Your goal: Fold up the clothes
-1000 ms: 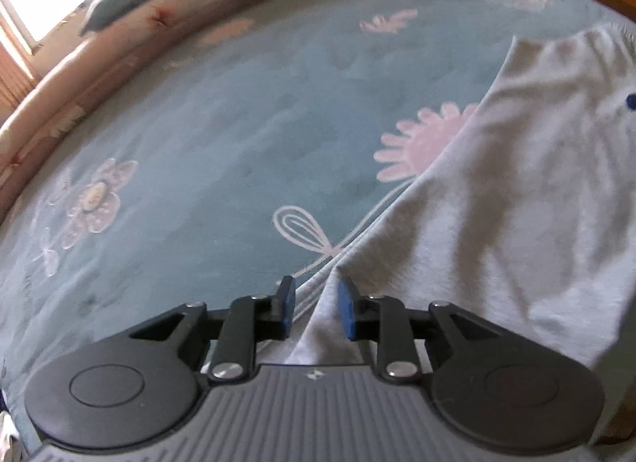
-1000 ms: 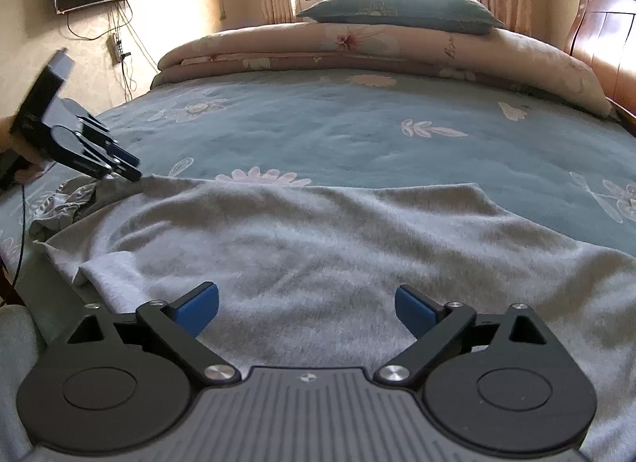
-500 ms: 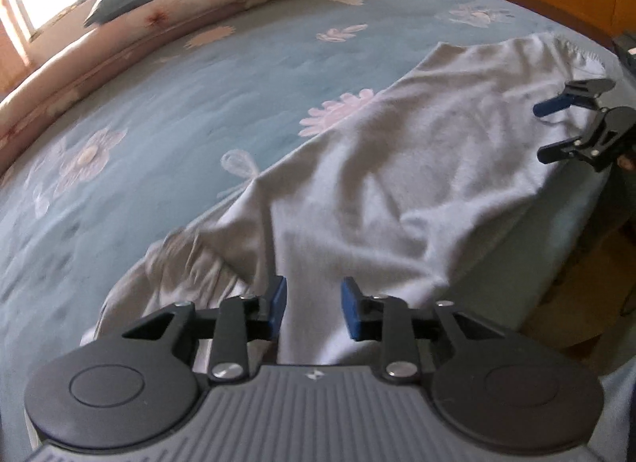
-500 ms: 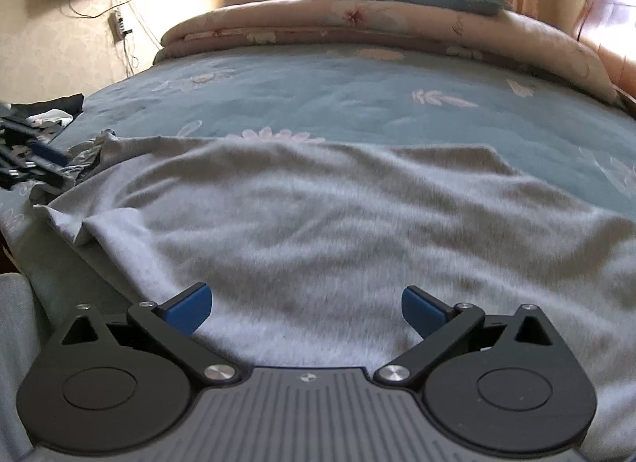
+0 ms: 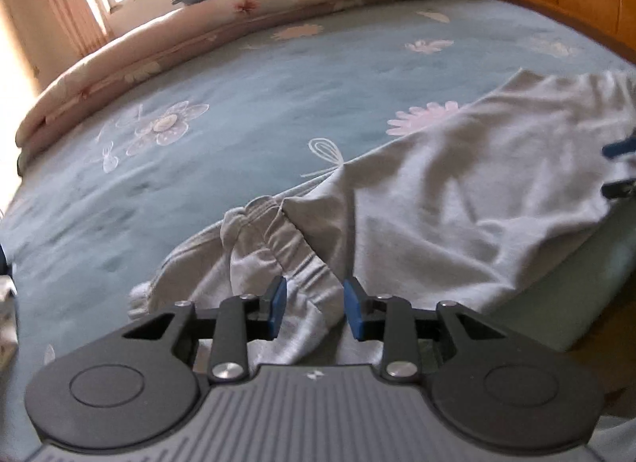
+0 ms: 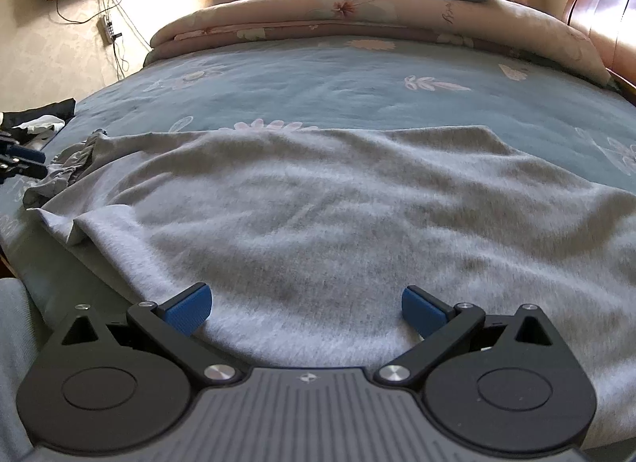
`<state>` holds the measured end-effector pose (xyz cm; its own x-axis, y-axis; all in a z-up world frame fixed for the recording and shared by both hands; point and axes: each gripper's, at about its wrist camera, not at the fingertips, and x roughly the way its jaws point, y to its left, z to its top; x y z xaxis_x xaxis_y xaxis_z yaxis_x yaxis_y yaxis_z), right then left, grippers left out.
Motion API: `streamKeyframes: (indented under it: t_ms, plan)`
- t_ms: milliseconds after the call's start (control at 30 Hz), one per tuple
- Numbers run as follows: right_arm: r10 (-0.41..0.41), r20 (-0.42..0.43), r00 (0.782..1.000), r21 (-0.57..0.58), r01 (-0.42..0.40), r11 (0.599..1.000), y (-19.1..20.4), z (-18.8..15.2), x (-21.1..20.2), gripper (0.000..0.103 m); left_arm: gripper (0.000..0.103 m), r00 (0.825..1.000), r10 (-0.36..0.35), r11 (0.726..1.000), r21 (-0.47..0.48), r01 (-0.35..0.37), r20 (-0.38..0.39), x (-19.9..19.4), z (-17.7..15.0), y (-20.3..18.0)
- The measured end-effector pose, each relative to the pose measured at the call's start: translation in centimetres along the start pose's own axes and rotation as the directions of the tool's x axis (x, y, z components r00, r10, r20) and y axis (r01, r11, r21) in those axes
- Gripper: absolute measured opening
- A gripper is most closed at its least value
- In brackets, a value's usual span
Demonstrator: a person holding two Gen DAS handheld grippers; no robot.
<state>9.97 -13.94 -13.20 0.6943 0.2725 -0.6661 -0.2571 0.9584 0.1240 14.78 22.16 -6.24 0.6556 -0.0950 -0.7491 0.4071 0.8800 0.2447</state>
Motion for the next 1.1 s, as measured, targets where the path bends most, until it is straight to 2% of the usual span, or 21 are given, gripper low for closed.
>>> streamKeyframes:
  t_ms: [167, 233, 333, 433, 533, 567, 633, 700, 733, 800, 900, 1000, 1100]
  plan:
    - [-0.005, -0.001, 1.000, -0.016, 0.005, 1.000, 0.1, -0.1, 0.1, 0.103, 0.041, 0.996, 0.039, 0.995, 0.090, -0.032, -0.077, 3.3, -0.2, -1.0]
    - [-0.005, 0.000, 1.000, -0.016, 0.005, 1.000, 0.1, -0.1, 0.0, 0.103, 0.042, 0.996, 0.051, 0.994, 0.104, -0.043, -0.077, 3.4, -0.7, -0.8]
    - [-0.005, 0.001, 1.000, -0.016, 0.005, 1.000, 0.0, -0.1, 0.1, 0.103, 0.042, 0.991, 0.117, 0.990, 0.093, -0.111, -0.070, 2.5, -1.3, 0.3]
    - [-0.011, 0.004, 1.000, -0.020, 0.011, 1.000, 0.1, -0.2, 0.2, 0.103, 0.042, 0.970, 0.227, 0.972, 0.078, -0.221, -0.087, 1.6, -2.0, 2.3]
    - [-0.019, 0.005, 1.000, -0.028, 0.019, 0.999, 0.2, -0.2, 0.3, 0.103, 0.041, 0.942, 0.309, 0.950, -0.014, -0.313, -0.129, 0.9, -2.9, 5.3]
    - [-0.022, 0.004, 1.000, -0.030, 0.022, 0.999, 0.3, -0.2, 0.4, 0.103, 0.039, 0.944, 0.305, 0.948, -0.060, -0.313, -0.124, 0.4, -2.9, 5.9]
    - [-0.027, 0.003, 1.000, -0.032, 0.027, 0.999, 0.4, -0.2, 0.4, 0.103, 0.040, 0.963, 0.257, 0.953, -0.147, -0.266, -0.078, -0.6, -2.4, 6.5]
    - [-0.033, 0.003, 0.999, -0.034, 0.033, 0.999, 0.5, -0.2, 0.5, 0.103, 0.050, 0.985, 0.172, 0.967, -0.188, -0.174, -0.026, -0.8, -1.5, 5.8]
    - [-0.036, 0.002, 0.999, -0.036, 0.036, 0.999, 0.5, -0.2, 0.5, 0.103, 0.055, 0.991, 0.130, 0.971, -0.204, -0.128, -0.001, -0.8, -1.0, 5.4]
    - [-0.041, 0.002, 0.999, -0.038, 0.041, 0.998, 0.6, -0.2, 0.5, 0.103, 0.057, 0.998, 0.062, 0.978, -0.199, -0.057, 0.021, 0.3, 0.0, 4.0]
    - [-0.051, -0.002, 0.999, -0.051, 0.051, 0.997, 0.8, -0.2, 0.6, 0.103, 0.058, 0.999, 0.046, 0.991, -0.127, -0.043, 0.020, 2.8, 1.2, 1.7]
    - [-0.057, -0.008, 0.998, -0.054, 0.057, 0.997, 0.9, -0.2, 0.6, 0.103, 0.058, 0.994, 0.105, 0.989, -0.101, -0.107, -0.032, 4.7, 1.2, 0.8]
    - [-0.065, -0.008, 0.998, -0.058, 0.064, 0.996, 0.9, -0.2, 0.7, 0.103, 0.060, 0.987, 0.145, 0.983, -0.104, -0.153, -0.075, 5.0, 0.5, 1.5]
